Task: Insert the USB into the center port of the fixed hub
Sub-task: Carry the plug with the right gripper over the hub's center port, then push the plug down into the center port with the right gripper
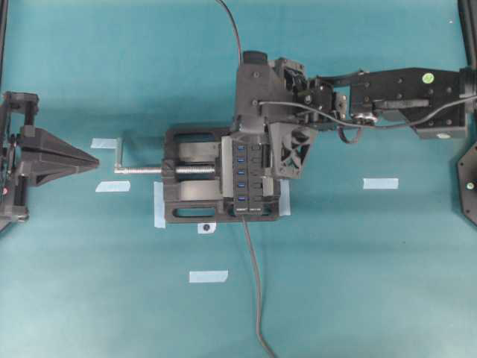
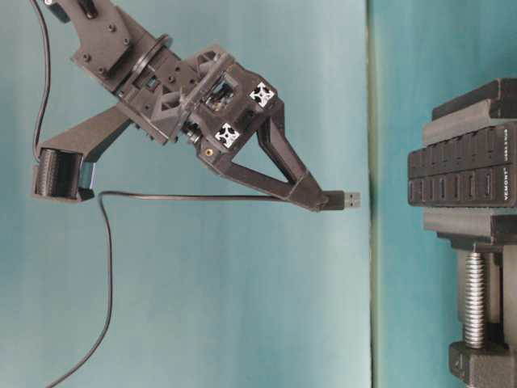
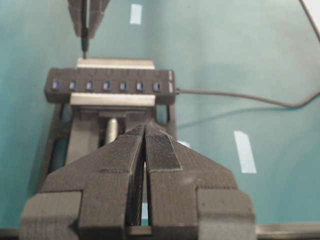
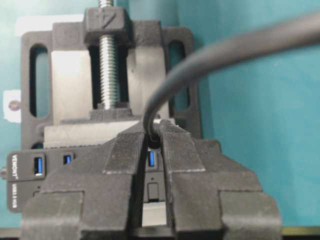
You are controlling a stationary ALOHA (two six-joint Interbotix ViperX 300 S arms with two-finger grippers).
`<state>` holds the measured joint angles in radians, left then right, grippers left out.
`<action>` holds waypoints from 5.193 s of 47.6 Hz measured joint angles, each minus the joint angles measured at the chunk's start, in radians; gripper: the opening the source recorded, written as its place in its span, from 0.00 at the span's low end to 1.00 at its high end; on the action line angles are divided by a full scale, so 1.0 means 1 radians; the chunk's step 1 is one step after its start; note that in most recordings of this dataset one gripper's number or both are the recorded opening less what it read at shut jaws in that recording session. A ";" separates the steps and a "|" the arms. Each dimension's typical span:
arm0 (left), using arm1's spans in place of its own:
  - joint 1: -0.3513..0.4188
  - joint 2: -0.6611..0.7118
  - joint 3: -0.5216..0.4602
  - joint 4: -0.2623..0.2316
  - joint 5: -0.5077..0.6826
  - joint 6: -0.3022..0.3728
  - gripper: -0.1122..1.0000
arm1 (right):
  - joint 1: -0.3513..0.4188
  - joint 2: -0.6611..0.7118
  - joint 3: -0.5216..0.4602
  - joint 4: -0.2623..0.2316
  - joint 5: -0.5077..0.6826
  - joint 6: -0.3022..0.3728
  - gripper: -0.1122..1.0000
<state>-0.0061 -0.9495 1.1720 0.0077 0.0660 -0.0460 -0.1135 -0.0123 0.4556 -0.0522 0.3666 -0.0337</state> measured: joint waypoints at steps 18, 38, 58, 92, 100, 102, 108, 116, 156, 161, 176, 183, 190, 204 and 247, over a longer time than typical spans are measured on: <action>0.000 0.000 0.000 -0.002 -0.002 0.000 0.10 | 0.026 0.002 0.032 0.002 -0.026 0.037 0.17; 0.000 0.000 -0.002 0.000 0.000 0.000 0.10 | 0.031 0.052 0.037 0.002 -0.051 0.038 0.17; 0.000 0.002 -0.002 0.000 0.000 0.000 0.10 | 0.035 0.063 0.038 0.000 -0.057 0.038 0.17; 0.000 0.000 -0.002 -0.002 0.000 0.000 0.10 | 0.037 0.089 0.043 0.002 -0.060 0.038 0.17; 0.000 0.000 -0.002 0.000 0.000 0.000 0.10 | 0.037 0.091 0.041 0.002 -0.060 0.038 0.17; 0.000 0.000 -0.002 -0.002 0.000 0.000 0.10 | 0.035 0.091 0.041 0.002 -0.058 0.038 0.17; 0.000 0.002 -0.002 0.000 0.000 0.000 0.10 | 0.035 0.091 0.041 -0.002 -0.044 0.038 0.17; 0.000 0.002 -0.002 -0.002 0.000 0.000 0.10 | 0.035 0.089 0.040 -0.015 -0.017 0.038 0.17; 0.000 0.000 -0.002 -0.002 0.000 0.000 0.10 | 0.032 0.094 0.038 -0.023 -0.029 0.037 0.17; 0.000 0.000 -0.002 0.000 0.000 0.000 0.10 | 0.032 0.095 0.043 -0.023 -0.054 0.038 0.17; 0.000 0.002 -0.002 -0.002 0.000 0.000 0.10 | 0.032 0.095 0.052 -0.021 -0.071 0.038 0.17; 0.000 0.002 -0.002 0.000 0.000 0.000 0.10 | 0.032 0.095 0.057 -0.021 -0.074 0.040 0.17; 0.000 0.002 -0.002 -0.002 0.000 0.000 0.10 | 0.031 0.095 0.071 -0.023 -0.110 0.040 0.17; 0.000 0.000 -0.003 0.000 0.000 -0.002 0.10 | 0.021 0.094 0.084 -0.018 -0.144 0.040 0.17; 0.000 0.002 -0.005 0.000 0.000 -0.002 0.10 | 0.020 0.095 0.089 -0.017 -0.098 0.041 0.17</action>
<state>-0.0061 -0.9480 1.1674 0.0077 0.0660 -0.0476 -0.0936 0.0828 0.5446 -0.0690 0.2684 0.0077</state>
